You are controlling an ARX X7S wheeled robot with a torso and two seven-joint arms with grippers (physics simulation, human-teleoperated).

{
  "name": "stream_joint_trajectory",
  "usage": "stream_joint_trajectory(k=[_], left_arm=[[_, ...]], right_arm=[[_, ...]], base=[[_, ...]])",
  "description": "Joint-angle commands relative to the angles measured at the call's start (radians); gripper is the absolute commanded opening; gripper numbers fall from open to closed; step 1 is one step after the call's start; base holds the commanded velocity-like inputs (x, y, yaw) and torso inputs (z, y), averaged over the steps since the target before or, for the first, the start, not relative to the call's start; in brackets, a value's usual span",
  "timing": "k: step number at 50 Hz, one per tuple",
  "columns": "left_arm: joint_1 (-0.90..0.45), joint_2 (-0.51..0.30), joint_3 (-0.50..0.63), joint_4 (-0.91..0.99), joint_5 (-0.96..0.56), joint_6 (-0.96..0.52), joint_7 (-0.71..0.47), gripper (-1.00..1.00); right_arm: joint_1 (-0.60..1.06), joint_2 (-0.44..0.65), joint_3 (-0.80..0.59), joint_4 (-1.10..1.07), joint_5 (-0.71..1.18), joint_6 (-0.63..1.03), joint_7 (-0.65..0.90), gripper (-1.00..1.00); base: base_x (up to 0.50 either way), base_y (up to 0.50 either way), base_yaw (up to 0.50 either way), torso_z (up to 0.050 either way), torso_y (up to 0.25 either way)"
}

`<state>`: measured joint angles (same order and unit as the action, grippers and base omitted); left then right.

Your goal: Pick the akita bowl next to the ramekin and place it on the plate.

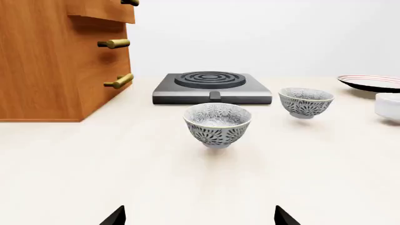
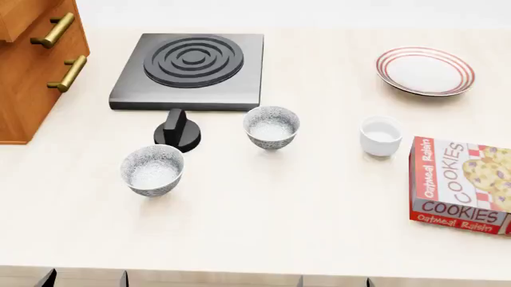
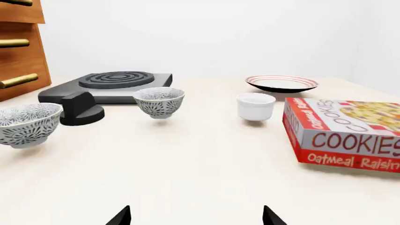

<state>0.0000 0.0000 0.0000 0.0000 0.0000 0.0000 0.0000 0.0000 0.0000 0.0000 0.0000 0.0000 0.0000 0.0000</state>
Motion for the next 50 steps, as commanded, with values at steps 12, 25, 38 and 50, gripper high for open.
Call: stream_joint_trajectory(k=[12, 25, 38, 50], left_arm=[[0.004, -0.048, 0.061, 0.004, -0.034, -0.002, -0.057, 1.00], [0.015, -0.074, 0.089, 0.009, -0.051, 0.039, -0.071, 1.00], [0.033, -0.096, 0.110, 0.058, -0.028, 0.060, -0.105, 1.00], [0.031, -0.127, 0.136, 0.209, -0.016, -0.095, -0.123, 1.00]], right_arm=[[0.002, 0.047, -0.060, 0.000, 0.046, 0.006, 0.055, 1.00], [-0.003, 0.069, -0.090, -0.020, 0.069, 0.001, 0.071, 1.00], [-0.002, 0.086, -0.110, -0.038, 0.072, 0.018, 0.099, 1.00], [-0.007, 0.108, -0.140, -0.225, 0.075, 0.199, 0.125, 1.00]], base=[[0.00, 0.00, 0.00, 0.000, 0.000], [0.00, 0.00, 0.00, 0.000, 0.000], [0.00, 0.00, 0.00, 0.000, 0.000], [0.00, 0.00, 0.00, 0.000, 0.000]])
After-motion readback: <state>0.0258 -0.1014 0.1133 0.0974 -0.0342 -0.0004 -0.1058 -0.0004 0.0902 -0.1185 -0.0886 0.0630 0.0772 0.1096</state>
